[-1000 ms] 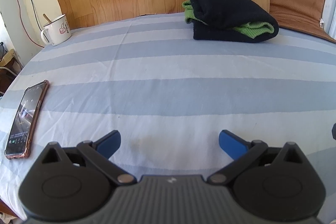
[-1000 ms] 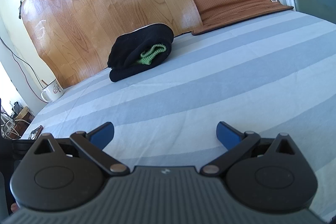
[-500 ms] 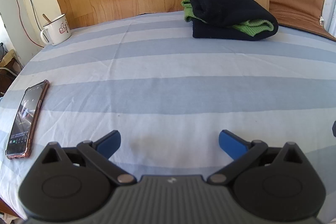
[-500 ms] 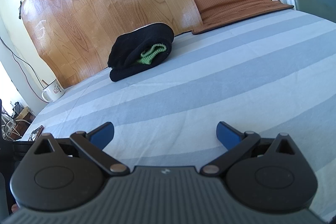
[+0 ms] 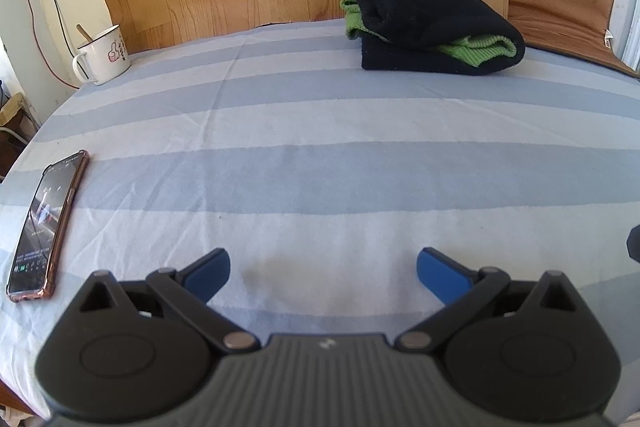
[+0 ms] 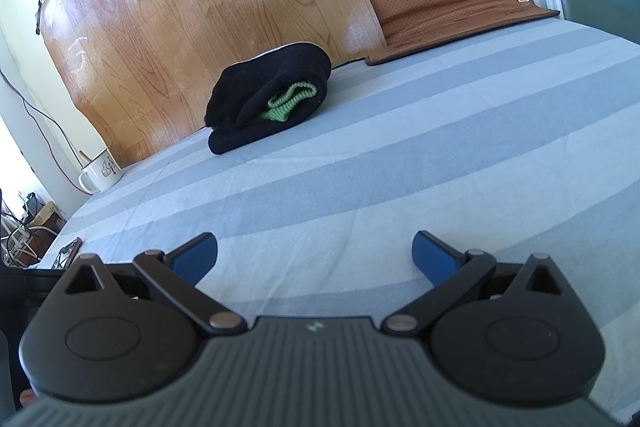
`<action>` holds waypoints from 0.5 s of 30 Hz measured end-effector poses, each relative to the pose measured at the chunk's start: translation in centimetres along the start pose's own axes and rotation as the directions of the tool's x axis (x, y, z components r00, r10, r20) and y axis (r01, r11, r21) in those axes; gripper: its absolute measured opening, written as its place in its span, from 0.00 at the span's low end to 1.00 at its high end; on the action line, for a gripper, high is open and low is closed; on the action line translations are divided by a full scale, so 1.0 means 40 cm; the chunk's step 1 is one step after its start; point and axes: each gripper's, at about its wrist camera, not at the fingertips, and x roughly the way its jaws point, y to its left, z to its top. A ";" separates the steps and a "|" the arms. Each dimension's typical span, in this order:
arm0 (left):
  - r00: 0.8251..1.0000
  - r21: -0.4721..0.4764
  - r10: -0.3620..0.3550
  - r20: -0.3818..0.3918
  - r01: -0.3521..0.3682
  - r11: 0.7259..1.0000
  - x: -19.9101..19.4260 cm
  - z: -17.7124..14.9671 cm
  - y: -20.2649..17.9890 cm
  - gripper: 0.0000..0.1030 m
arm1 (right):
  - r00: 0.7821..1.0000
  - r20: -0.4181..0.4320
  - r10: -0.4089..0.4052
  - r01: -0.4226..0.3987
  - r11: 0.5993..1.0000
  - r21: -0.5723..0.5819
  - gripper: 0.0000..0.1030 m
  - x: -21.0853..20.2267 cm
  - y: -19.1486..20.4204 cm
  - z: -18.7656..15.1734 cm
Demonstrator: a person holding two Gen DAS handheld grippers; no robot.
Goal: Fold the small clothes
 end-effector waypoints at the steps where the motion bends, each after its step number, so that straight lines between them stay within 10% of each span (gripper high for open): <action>1: 1.000 0.000 0.000 0.000 0.000 1.000 0.000 0.000 0.001 1.00 | 1.000 0.000 0.000 0.000 1.000 -0.001 1.00 0.001 0.000 0.002; 15: 1.000 -0.002 -0.002 -0.001 0.002 1.000 -0.001 -0.002 0.004 1.00 | 1.000 -0.001 0.000 0.000 1.000 -0.001 1.00 0.000 -0.001 0.001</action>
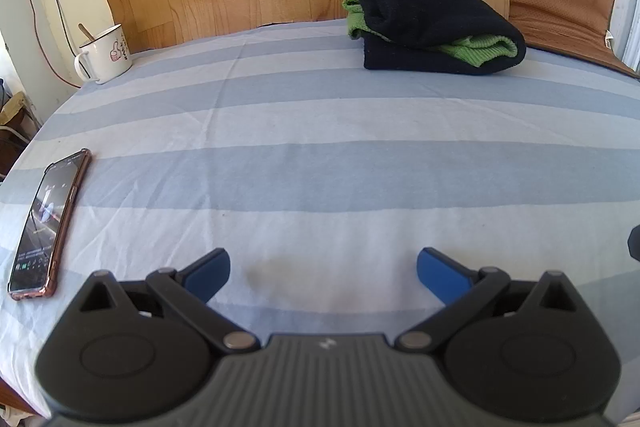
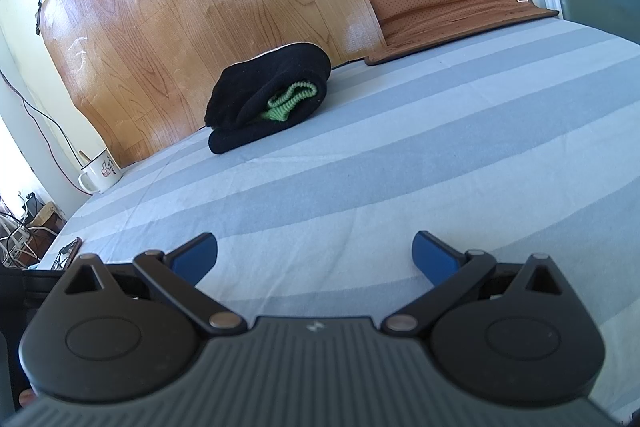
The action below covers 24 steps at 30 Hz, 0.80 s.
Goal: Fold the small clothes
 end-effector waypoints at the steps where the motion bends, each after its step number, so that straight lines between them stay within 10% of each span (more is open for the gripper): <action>1: 1.000 0.000 0.000 0.000 0.000 1.000 0.000 0.000 0.000 1.00 | 1.000 0.000 0.000 0.000 1.000 0.000 1.00 0.000 0.000 0.000; 24: 1.000 0.001 0.009 0.006 -0.009 1.000 -0.007 -0.001 0.010 1.00 | 1.000 -0.001 0.002 -0.002 1.000 0.001 1.00 -0.001 -0.002 0.002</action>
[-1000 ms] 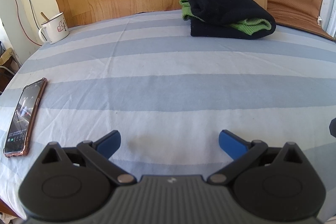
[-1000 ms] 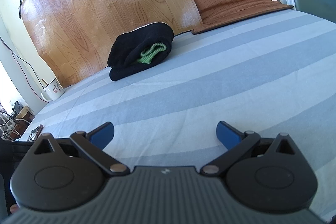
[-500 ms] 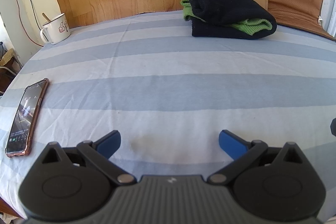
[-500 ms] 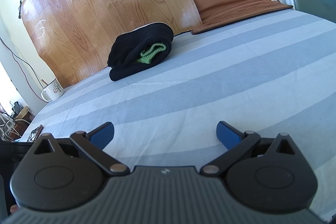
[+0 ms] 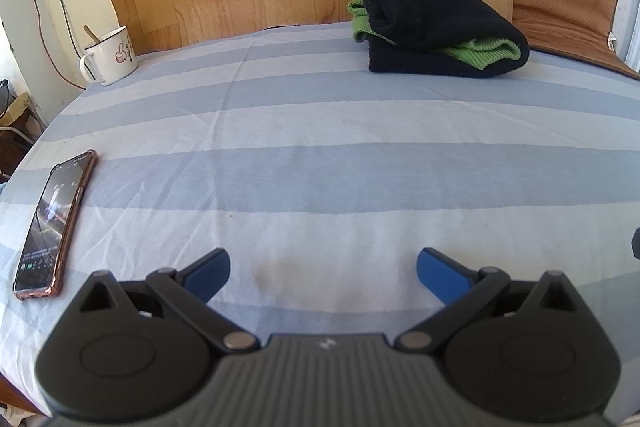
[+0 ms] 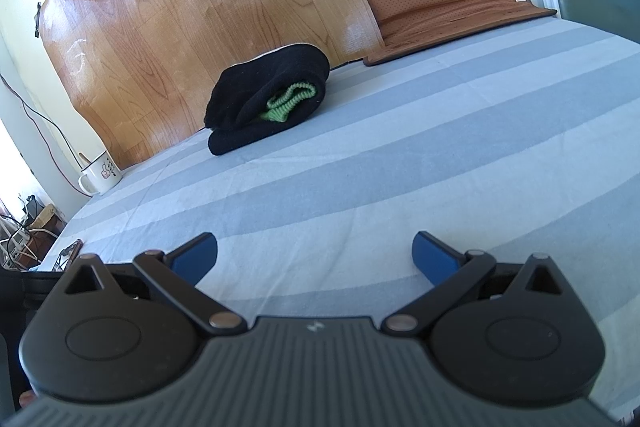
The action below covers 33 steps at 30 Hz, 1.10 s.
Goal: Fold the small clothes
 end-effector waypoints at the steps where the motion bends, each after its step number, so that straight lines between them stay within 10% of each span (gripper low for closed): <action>1: 1.000 -0.001 0.002 0.001 -0.002 1.000 -0.002 0.002 0.003 1.00 | 1.000 0.000 0.000 0.000 1.000 0.000 1.00 0.000 0.000 0.000; 33: 0.997 0.017 0.057 0.050 -0.058 0.998 -0.026 0.028 -0.013 1.00 | 1.000 0.023 0.003 -0.002 1.000 -0.011 1.00 -0.015 0.002 0.031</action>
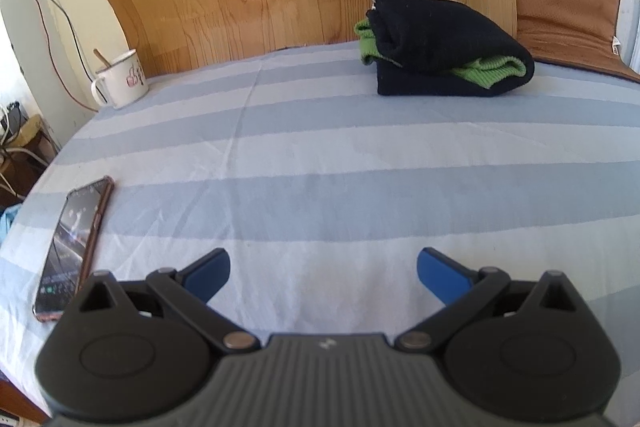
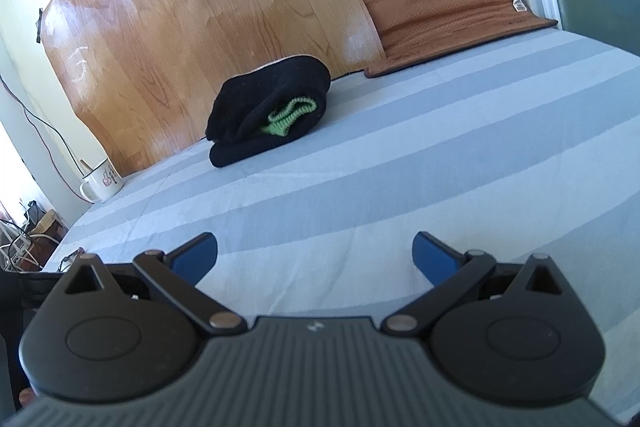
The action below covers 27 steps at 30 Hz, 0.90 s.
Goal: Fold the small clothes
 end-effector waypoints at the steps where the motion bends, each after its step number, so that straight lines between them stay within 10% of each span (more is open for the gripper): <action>1: 1.000 0.003 0.003 0.006 -0.003 1.000 -0.002 0.005 0.000 1.00 | 1.000 0.005 0.001 -0.001 1.000 -0.005 1.00 0.000 0.001 0.007; 27: 0.996 0.021 0.060 0.059 -0.061 0.998 -0.016 0.037 -0.016 1.00 | 1.000 0.020 0.005 -0.005 1.000 0.010 1.00 0.004 -0.008 0.037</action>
